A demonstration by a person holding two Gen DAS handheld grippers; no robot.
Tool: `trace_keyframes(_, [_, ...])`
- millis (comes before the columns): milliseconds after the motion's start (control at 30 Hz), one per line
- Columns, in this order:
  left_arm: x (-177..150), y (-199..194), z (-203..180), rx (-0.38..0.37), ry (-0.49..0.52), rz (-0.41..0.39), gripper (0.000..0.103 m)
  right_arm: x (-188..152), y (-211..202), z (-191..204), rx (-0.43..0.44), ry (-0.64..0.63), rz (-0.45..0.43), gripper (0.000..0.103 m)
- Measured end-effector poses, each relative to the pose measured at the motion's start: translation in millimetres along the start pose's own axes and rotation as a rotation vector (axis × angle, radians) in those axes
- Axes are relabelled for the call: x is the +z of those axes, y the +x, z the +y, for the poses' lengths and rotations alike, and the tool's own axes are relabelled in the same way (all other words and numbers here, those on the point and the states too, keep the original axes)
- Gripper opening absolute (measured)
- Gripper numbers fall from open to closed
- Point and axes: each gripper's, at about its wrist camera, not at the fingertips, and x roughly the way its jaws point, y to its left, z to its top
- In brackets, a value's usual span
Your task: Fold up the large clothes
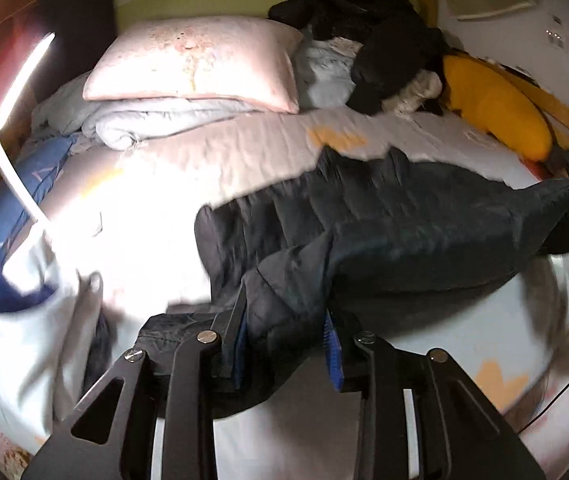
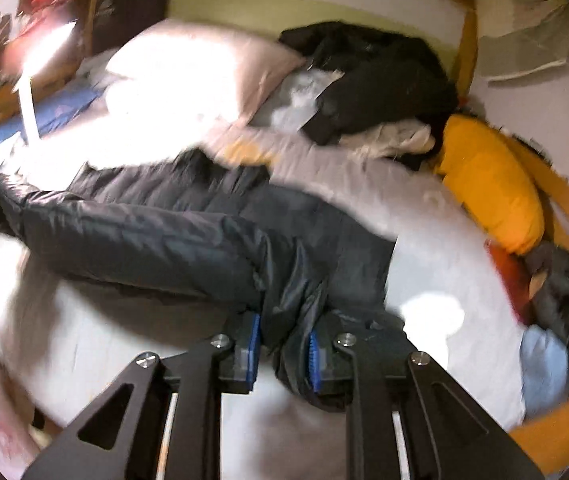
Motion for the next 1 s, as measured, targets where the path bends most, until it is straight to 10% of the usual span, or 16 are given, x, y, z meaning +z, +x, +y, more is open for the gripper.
trace_keyframes(267, [73.2,84.8,18.7,0.044,-0.051,-0.014,0.024,63.6,91.7,-6.2,-0.06,0.106,-0.008,0.018])
trace_keyframes(733, [67.2,175.0,3.7,0.087,0.067,-0.035,0.028,65.0,178.0,-11.2,-0.059,0.132,0.051,0.023])
trace_keyframes(800, [65.2,168.9,-0.1,0.121,0.09,-0.063,0.032,65.8,176.8,-13.9,-0.049,0.145,0.043,0.023])
trace_keyframes(900, [66.5,156.0,4.8,0.226,0.078,-0.101,0.067,65.7,172.5,-14.5,-0.069,0.137,0.004,0.031])
trace_keyframes(1000, [66.8,129.6,18.0,0.278,0.047,-0.176,0.081,63.3,160.1,-19.4,-0.174,0.147,-0.047,0.067])
